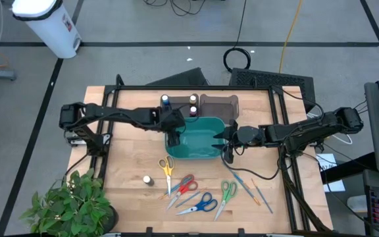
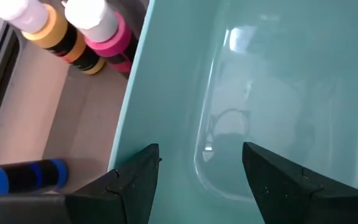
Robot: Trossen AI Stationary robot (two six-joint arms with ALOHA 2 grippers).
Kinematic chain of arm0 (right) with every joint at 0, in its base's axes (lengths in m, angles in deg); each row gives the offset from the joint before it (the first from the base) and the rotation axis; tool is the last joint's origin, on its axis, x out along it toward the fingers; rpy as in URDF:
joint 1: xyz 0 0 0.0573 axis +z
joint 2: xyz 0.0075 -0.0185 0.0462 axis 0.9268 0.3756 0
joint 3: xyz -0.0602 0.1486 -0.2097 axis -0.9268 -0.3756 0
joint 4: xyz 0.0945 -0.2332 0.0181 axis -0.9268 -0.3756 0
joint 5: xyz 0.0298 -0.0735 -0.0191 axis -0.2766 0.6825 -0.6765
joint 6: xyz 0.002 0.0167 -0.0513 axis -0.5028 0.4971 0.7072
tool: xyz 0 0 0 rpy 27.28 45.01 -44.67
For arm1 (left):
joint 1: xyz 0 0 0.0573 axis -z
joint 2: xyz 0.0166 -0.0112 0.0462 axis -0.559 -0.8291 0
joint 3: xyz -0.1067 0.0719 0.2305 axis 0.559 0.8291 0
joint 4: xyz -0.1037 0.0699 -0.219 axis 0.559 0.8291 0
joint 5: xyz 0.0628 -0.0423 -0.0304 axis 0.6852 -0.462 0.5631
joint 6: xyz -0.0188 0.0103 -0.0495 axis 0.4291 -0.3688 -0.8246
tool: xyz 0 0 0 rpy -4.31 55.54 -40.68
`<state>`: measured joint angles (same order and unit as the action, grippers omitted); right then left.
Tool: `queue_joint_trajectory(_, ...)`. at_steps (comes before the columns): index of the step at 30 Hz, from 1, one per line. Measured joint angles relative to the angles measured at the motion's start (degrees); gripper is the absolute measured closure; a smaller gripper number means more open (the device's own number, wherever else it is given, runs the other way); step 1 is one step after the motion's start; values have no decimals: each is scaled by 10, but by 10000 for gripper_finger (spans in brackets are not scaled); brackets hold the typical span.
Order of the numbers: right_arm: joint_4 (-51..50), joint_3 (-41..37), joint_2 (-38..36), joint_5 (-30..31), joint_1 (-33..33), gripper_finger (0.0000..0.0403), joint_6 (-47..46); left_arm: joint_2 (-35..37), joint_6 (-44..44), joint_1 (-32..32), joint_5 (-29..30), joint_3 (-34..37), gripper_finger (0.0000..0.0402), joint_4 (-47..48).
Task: Pick & Place Paint Supplies
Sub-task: Put the brown paint bottle into the left black bin
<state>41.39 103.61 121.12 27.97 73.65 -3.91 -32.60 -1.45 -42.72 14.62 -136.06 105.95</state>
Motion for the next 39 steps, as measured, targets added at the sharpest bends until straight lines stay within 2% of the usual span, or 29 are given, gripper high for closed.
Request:
queue_joint_trajectory(9,-1,0,0,0,0,222,0,1,13,-3,2,0,163,-13)
queue_joint_trajectory(15,-4,0,0,0,0,222,0,27,17,-1,-3,0,163,-7)
queue_joint_trajectory(24,-8,0,0,0,0,222,0,111,15,7,-51,-1,163,13)
queue_joint_trajectory(29,-8,0,0,0,0,222,0,171,7,26,-56,-1,163,57)
queue_joint_trajectory(39,-8,0,0,1,0,222,0,275,-45,99,-56,9,163,137)
